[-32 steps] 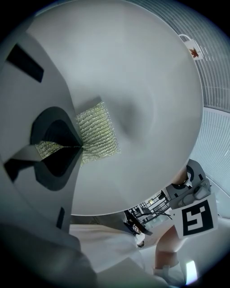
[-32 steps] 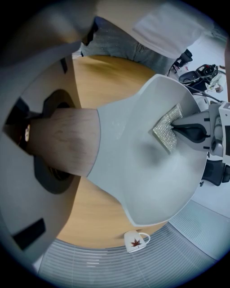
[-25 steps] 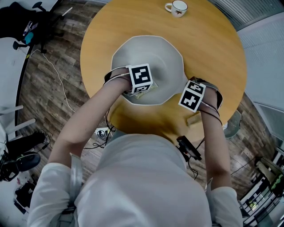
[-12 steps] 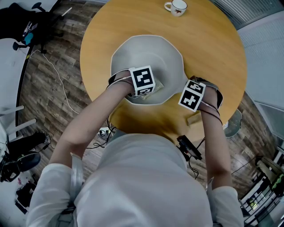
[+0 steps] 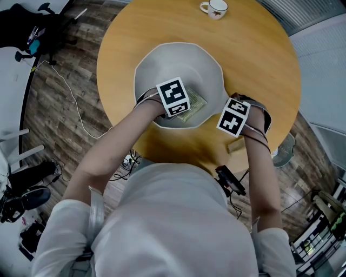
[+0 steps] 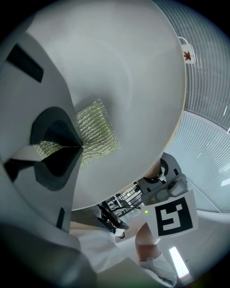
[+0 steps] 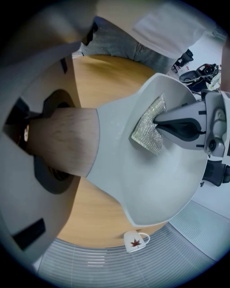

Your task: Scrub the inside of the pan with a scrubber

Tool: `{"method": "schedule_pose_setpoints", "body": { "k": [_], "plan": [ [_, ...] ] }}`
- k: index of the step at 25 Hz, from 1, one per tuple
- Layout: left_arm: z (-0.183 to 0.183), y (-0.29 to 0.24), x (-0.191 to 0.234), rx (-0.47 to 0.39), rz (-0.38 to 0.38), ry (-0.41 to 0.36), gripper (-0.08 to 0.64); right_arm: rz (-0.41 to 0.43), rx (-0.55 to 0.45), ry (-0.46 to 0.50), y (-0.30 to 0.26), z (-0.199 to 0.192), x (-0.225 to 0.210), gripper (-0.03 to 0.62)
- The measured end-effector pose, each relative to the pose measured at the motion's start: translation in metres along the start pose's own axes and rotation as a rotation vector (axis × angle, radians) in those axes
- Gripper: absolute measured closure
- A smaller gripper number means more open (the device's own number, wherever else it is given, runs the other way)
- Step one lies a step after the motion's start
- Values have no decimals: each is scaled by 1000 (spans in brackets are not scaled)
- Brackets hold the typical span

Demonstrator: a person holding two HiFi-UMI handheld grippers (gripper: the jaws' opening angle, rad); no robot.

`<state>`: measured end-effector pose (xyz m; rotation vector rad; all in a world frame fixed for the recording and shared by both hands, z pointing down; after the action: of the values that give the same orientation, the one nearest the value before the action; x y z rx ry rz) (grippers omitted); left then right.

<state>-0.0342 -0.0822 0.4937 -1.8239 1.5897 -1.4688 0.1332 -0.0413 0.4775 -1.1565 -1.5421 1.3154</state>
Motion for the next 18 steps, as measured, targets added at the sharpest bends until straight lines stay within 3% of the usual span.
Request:
{"method": "schedule_pose_setpoints", "body": {
  "k": [18],
  "plan": [
    [12,-8,-2,-123,87,-39,543,0,8,-1,-1,-2,0,412]
  ]
}}
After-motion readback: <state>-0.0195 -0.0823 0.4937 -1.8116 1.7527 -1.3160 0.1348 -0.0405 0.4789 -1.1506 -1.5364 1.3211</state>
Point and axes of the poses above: the fingertips, and each gripper's own axes: y backward along the fingers, x to its left, z out of its top, the point moved 10 cm from there along y, backward along the fingers, and after that the axes turned 10 degrees about -x, right-handed, at the moved point
